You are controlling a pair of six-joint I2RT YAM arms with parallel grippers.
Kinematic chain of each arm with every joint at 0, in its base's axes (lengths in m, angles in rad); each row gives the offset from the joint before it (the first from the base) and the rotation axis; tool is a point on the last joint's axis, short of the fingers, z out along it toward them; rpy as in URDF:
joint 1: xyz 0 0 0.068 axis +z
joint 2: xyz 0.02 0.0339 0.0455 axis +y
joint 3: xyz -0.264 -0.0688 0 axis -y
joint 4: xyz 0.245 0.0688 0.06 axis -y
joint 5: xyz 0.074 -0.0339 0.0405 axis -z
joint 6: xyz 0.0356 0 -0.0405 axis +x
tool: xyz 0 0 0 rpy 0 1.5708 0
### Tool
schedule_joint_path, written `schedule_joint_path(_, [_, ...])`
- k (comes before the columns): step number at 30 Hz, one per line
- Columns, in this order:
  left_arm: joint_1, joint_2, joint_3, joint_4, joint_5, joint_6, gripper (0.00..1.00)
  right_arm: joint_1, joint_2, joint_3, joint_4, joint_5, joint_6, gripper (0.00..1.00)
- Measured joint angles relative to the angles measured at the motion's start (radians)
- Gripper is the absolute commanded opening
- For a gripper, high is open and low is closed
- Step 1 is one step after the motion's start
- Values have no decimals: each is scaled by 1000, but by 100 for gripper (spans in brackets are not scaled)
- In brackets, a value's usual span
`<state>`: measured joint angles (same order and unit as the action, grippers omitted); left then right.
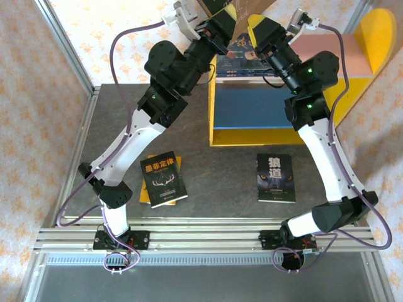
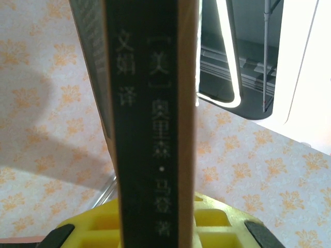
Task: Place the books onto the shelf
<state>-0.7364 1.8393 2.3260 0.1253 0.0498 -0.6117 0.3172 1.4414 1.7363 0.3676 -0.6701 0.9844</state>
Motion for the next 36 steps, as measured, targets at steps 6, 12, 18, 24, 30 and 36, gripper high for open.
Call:
schedule_joint_path(6, [6,2,0,19,10,-36,0,0,20,35,0,-6,0,34])
schedule_joint_path(12, [6,14,0,53,21,-70,0,0,32,64,0,-8,1,25])
schedule_joint_path(18, [18,21,0,72,21,-84,2,-1,48,85,-1,-11,3,6])
schedule_joint_path(24, [19,21,-4,71,22,-78,33,-4,49,92,-21,-19,-29,0])
schedule_joint_path(30, [25,-17,-146,76,48,-72,50,-4,42,91,-87,-58,-90,0])
schedule_joint_path(36, [65,-116,-324,85,74,-72,53,-8,38,71,-152,-84,-126,0])
